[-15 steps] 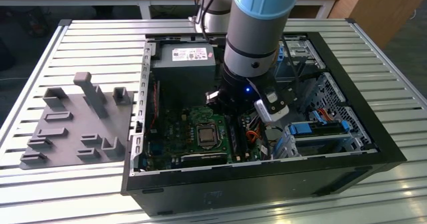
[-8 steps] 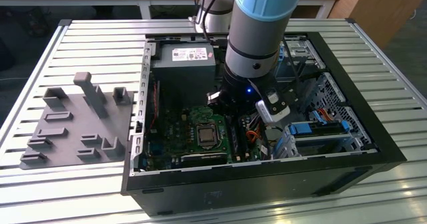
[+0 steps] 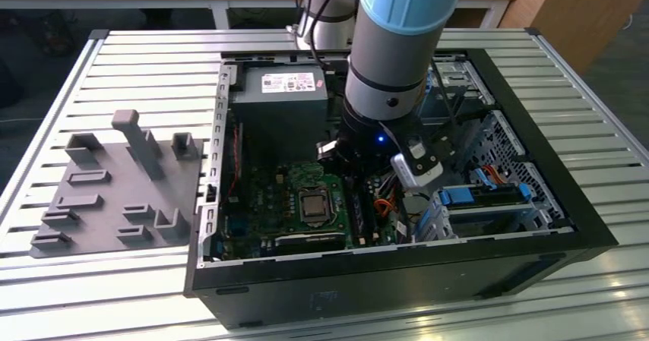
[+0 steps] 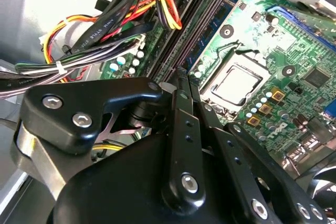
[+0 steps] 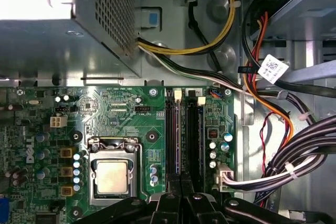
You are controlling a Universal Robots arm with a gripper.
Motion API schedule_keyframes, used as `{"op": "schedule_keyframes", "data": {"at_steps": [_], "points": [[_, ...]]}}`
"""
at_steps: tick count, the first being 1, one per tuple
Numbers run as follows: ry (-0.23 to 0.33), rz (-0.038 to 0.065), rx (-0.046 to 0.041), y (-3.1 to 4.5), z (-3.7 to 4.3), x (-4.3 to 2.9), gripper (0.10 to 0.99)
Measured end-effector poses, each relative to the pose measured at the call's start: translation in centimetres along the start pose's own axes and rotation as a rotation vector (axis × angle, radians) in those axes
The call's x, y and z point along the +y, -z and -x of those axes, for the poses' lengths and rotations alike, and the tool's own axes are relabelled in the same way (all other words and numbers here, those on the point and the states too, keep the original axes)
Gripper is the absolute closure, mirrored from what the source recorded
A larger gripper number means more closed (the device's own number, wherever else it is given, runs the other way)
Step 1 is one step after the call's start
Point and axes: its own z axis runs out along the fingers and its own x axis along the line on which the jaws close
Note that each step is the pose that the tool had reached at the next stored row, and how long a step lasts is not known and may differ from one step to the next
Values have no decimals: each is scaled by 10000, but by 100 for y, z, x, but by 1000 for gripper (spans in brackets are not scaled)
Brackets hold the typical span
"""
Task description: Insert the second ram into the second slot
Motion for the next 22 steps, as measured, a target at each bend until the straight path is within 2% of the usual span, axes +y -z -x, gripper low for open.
{"op": "schedule_keyframes", "data": {"at_steps": [22], "points": [[66, -7, 47, -74, 8, -12, 965]]}}
